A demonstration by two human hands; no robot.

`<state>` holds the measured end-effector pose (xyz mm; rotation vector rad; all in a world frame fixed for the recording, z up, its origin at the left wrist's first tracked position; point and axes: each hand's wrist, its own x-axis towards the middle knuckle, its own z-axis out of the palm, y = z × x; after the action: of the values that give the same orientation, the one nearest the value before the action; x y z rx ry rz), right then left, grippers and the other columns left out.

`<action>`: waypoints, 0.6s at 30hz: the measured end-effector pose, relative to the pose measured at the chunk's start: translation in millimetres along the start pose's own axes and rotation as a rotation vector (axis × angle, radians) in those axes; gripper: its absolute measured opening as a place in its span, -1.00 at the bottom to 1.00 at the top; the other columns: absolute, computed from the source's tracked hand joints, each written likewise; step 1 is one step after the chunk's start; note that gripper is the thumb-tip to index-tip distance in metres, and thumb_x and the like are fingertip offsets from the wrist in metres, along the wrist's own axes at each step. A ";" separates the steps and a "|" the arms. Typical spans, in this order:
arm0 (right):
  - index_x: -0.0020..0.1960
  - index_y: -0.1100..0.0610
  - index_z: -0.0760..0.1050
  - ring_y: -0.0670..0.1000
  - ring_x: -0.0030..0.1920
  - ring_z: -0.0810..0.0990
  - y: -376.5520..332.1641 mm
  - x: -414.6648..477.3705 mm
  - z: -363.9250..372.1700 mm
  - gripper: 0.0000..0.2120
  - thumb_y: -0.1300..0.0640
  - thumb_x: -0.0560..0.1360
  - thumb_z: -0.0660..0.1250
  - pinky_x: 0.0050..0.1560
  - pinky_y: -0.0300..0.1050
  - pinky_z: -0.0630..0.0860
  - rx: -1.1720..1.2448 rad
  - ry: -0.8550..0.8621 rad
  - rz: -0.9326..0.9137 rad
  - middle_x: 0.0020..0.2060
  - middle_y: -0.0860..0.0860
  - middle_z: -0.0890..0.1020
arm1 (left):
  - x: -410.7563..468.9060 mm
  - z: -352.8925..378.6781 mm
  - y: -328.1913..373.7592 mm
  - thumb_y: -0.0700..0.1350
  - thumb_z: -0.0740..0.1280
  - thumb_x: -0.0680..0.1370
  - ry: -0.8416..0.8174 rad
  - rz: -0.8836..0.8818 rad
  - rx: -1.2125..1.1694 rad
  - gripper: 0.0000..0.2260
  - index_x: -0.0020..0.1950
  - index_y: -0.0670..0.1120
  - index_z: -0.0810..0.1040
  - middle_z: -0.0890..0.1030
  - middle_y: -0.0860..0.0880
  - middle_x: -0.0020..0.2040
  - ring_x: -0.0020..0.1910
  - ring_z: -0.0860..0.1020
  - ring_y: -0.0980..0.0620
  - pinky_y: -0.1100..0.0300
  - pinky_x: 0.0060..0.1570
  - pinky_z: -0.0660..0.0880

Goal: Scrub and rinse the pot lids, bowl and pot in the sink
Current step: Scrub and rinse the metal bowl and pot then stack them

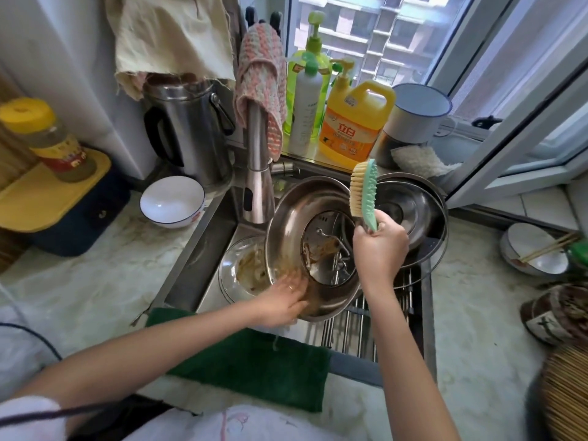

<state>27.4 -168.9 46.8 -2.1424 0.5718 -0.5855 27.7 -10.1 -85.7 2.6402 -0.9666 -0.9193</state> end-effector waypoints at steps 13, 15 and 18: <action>-0.40 0.02 0.41 -0.11 -0.52 0.35 9.8 3.3 -5.5 -0.72 0.36 0.35 0.26 -0.47 -0.20 0.34 0.119 0.033 0.083 -0.54 -0.15 0.43 | 5.1 7.2 -9.8 -0.44 0.09 0.51 0.478 -0.191 -0.535 -0.35 0.55 -0.13 -0.04 -0.24 -0.02 0.55 0.50 -0.31 0.07 -0.03 0.50 -0.16; -0.44 0.03 0.35 -0.11 -0.53 0.29 14.0 6.0 -5.0 -0.68 0.37 0.36 0.26 -0.48 -0.23 0.29 0.139 0.015 0.127 -0.57 -0.15 0.37 | -3.5 13.5 -1.5 -0.51 0.08 0.49 0.563 -0.187 -0.700 -0.31 0.55 -0.07 0.00 -0.23 0.04 0.55 0.49 -0.27 0.14 0.17 0.50 -0.13; -0.43 0.09 0.36 -0.06 -0.47 0.29 27.2 10.9 -4.7 -0.72 0.38 0.35 0.27 -0.40 -0.20 0.28 0.191 0.002 0.214 -0.54 -0.11 0.35 | -13.6 5.7 1.4 -0.50 0.11 0.51 0.747 -0.234 -0.824 -0.27 0.56 -0.01 -0.02 -0.32 0.11 0.52 0.46 -0.25 0.18 0.68 0.20 0.05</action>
<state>28.0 -193.2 29.7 -1.8734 0.7066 -0.5023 15.4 -2.3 -83.0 2.0729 -0.0547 -0.2011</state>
